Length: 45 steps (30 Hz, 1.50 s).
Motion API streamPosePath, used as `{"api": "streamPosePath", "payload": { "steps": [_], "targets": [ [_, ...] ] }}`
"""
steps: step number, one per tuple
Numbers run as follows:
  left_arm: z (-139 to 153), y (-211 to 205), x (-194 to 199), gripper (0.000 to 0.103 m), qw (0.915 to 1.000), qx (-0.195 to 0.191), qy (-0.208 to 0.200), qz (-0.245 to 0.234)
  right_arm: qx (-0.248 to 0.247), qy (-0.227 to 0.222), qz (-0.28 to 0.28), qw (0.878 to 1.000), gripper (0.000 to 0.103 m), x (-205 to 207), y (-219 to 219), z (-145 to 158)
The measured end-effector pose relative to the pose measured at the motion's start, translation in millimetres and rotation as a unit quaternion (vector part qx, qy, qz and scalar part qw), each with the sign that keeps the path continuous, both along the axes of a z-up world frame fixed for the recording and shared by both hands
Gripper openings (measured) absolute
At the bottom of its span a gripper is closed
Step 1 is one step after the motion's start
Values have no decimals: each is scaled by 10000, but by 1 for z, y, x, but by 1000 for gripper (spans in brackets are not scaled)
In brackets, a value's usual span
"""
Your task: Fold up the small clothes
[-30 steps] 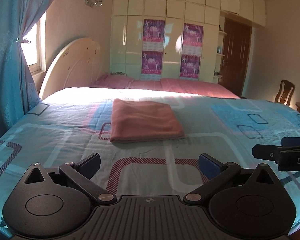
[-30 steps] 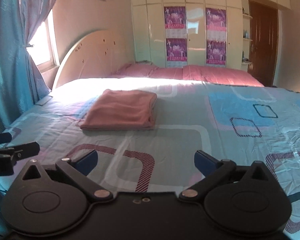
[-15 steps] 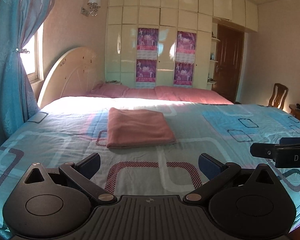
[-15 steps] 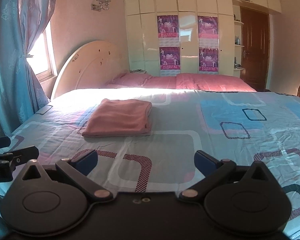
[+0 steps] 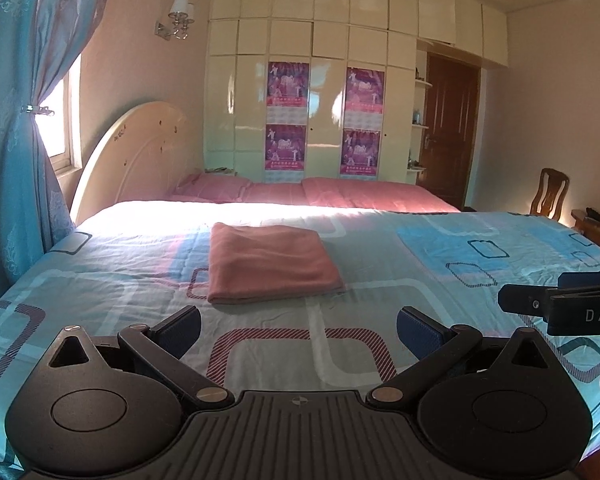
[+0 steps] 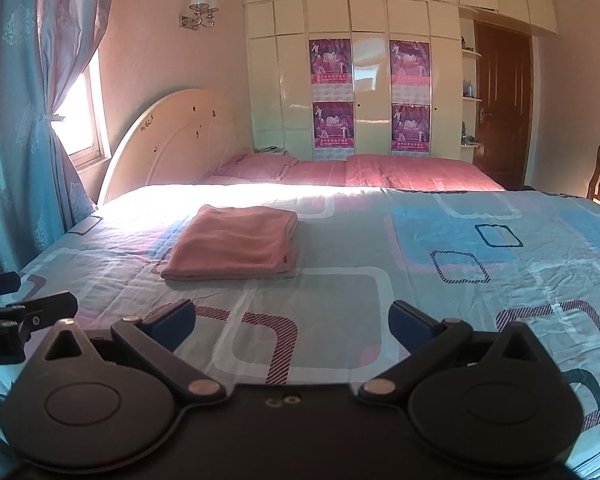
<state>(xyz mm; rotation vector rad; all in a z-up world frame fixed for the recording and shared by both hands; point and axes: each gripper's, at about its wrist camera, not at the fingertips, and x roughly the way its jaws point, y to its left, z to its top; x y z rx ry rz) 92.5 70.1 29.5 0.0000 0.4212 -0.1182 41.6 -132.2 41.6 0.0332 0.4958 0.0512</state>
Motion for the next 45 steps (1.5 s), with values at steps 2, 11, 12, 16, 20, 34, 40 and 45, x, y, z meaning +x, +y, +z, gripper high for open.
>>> {"api": "streamPosePath", "payload": {
  "steps": [2,11,12,16,20,34,40,45],
  "targets": [
    [0,1,-1,103,10000,1,-4,2,-3,-16,6,10000,102,-1,0,1],
    [0,2,-3,103,10000,4,-5,12,-10,-24,21,10000,102,-2,1,1],
    [0,2,-3,103,10000,-3,-3,15,-12,-17,19,10000,102,-2,2,1],
    [1,2,-2,103,10000,-4,-9,15,-9,-25,26,10000,102,-2,1,1],
    [1,1,-2,103,10000,3,-18,8,-13,-26,26,10000,102,-2,1,1],
    [2,0,-2,103,10000,-18,-30,42,-33,-27,81,10000,102,-3,-5,2],
    [2,-5,-1,103,10000,41,-51,62,-41,-37,103,9999,102,-3,-9,5],
    [2,-7,-1,103,9999,34,-53,148,-49,-52,117,9999,102,-2,-12,6]
  ]
}}
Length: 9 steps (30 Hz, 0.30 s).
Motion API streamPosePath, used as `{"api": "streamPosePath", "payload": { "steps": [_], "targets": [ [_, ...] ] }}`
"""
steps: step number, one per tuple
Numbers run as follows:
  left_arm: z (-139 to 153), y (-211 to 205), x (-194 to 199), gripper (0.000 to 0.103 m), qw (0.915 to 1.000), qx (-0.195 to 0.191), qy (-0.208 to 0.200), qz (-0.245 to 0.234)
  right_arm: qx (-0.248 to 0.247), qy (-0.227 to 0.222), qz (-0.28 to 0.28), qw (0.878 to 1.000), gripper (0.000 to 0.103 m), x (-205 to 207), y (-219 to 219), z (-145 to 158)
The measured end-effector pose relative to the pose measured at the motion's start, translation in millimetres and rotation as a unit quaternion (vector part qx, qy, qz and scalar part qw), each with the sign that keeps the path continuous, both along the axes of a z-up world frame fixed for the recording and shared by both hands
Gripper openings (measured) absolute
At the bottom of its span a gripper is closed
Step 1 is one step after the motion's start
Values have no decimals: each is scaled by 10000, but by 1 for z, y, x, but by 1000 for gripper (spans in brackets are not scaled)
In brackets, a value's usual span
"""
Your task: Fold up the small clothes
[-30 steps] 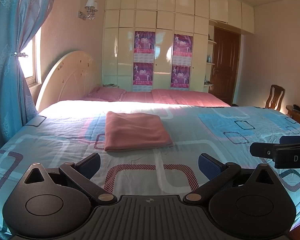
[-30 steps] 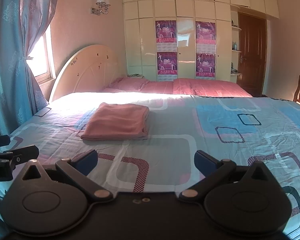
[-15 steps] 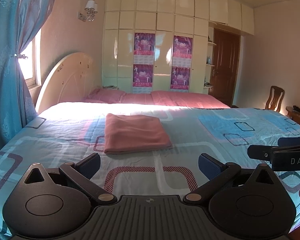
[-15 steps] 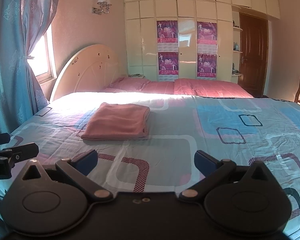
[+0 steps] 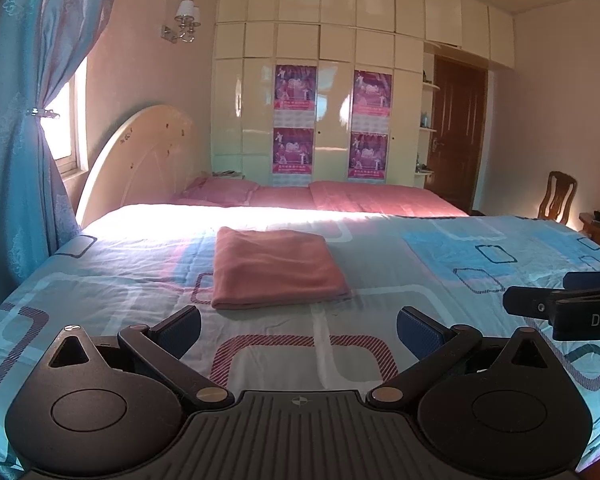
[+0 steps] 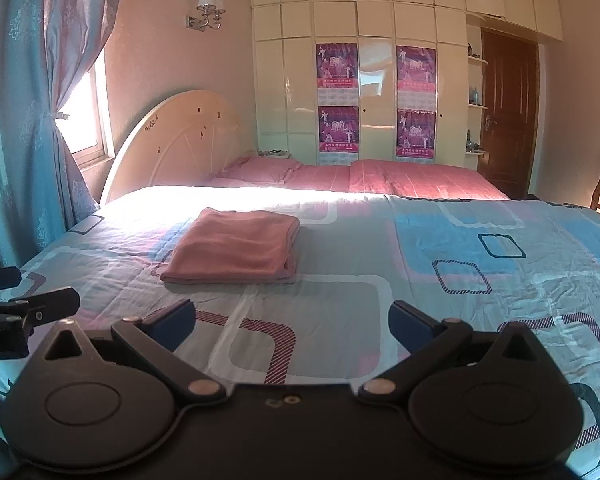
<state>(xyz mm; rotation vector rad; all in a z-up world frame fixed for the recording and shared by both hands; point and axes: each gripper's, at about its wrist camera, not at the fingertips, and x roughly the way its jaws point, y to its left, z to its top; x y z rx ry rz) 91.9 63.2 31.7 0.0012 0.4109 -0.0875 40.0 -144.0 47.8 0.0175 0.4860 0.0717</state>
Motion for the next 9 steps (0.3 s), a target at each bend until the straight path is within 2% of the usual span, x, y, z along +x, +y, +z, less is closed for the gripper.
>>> {"api": "streamPosePath", "payload": {
  "steps": [9],
  "targets": [
    [1,-5,-2,103,10000,16,-34,56,6,15,99,9999,102,4,-8,2]
  ]
}}
